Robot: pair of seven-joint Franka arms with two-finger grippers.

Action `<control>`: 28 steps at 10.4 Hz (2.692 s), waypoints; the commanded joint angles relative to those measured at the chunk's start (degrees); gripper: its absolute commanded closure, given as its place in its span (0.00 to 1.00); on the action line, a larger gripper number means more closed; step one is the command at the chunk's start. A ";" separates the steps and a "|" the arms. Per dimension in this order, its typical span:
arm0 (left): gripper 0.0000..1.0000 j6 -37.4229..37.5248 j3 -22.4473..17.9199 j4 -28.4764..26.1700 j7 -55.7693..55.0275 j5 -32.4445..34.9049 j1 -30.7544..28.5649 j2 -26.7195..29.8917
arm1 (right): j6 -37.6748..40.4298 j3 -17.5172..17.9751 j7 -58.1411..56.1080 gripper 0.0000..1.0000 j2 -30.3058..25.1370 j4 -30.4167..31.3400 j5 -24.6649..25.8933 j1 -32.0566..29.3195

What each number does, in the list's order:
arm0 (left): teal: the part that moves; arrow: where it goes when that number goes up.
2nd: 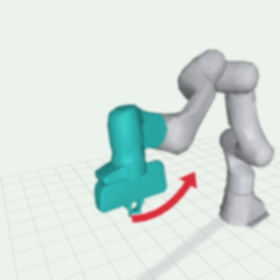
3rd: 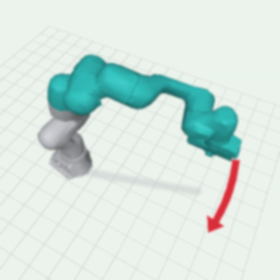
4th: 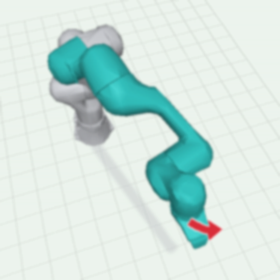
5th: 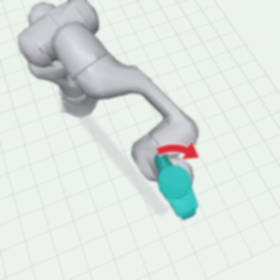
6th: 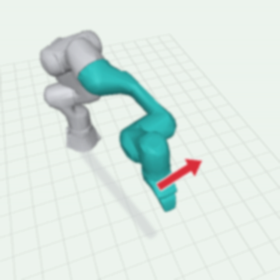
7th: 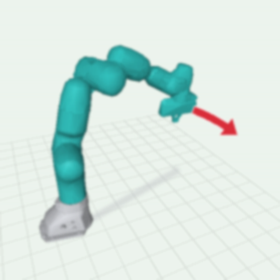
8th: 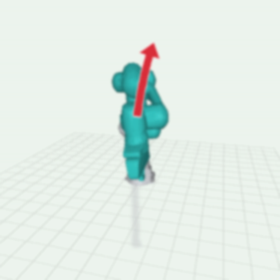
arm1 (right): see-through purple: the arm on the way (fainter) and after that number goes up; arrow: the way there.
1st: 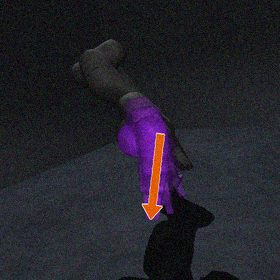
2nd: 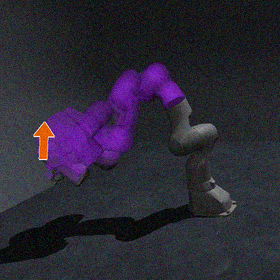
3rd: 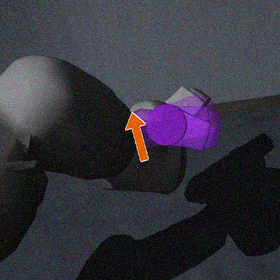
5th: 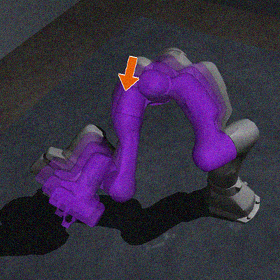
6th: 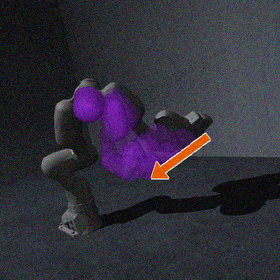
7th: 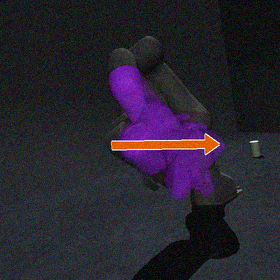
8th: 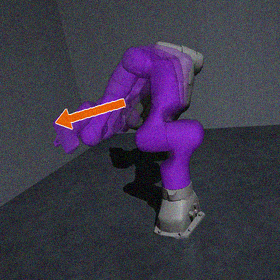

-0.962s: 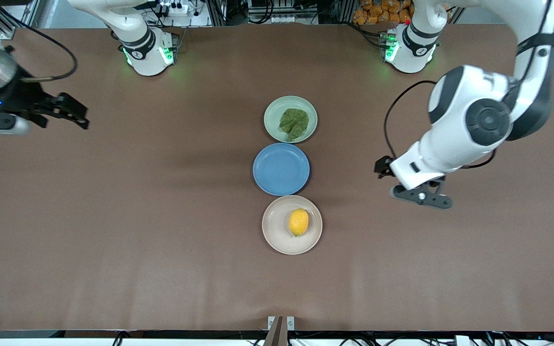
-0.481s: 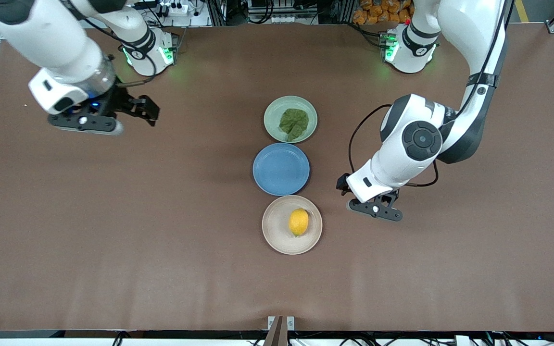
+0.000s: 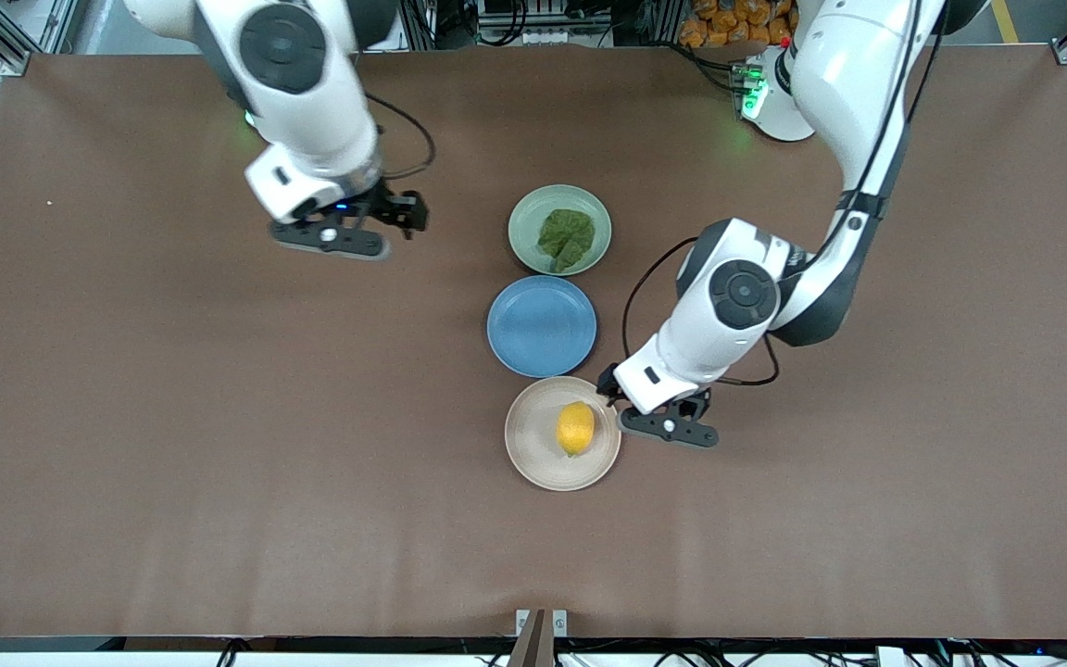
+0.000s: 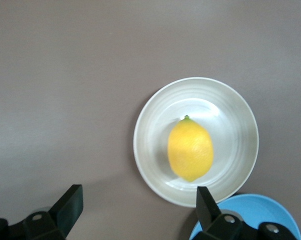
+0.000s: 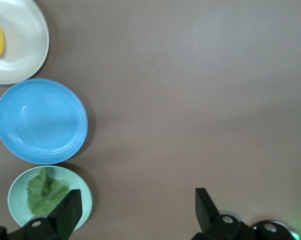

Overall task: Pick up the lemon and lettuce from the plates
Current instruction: 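Move the left gripper toward the lemon while the right gripper reaches the lettuce, then grasp the yellow lemon with the left gripper while the right gripper grasps lettuce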

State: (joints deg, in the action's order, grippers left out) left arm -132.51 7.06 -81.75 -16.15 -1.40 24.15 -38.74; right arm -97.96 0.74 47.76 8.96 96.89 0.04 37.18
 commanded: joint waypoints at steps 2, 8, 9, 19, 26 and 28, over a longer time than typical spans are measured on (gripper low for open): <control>0.00 -7.74 -0.29 4.92 -4.14 -0.53 1.85 -6.32 | -5.74 -0.39 9.09 0.00 5.00 -0.21 -0.21 5.35; 0.00 -14.08 -0.64 7.31 -9.07 -0.53 4.76 -12.58 | -15.57 -0.48 25.95 0.00 13.78 -0.21 -2.85 13.43; 0.00 -15.31 -0.73 7.31 -9.34 -0.53 5.20 -13.46 | -18.55 -0.39 29.54 0.00 15.46 -0.12 -2.85 14.57; 0.00 -20.07 -1.35 6.96 -9.78 -0.27 6.79 -17.42 | -39.06 -0.39 45.13 0.00 23.55 6.56 -3.11 20.30; 0.00 -22.09 -1.61 6.87 -9.69 -0.18 6.96 -18.56 | -40.20 -0.39 48.56 0.00 26.11 6.65 -3.20 22.40; 0.09 -22.09 -1.61 6.78 -9.69 -0.10 6.96 -18.48 | -40.73 -0.39 49.61 0.00 26.80 6.39 -3.20 22.93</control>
State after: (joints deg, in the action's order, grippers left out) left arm -153.96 6.38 -76.29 -24.62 -1.40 30.16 -56.49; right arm -137.62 0.76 95.84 35.25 103.32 -2.24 59.26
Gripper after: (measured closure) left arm 0.013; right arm 0.000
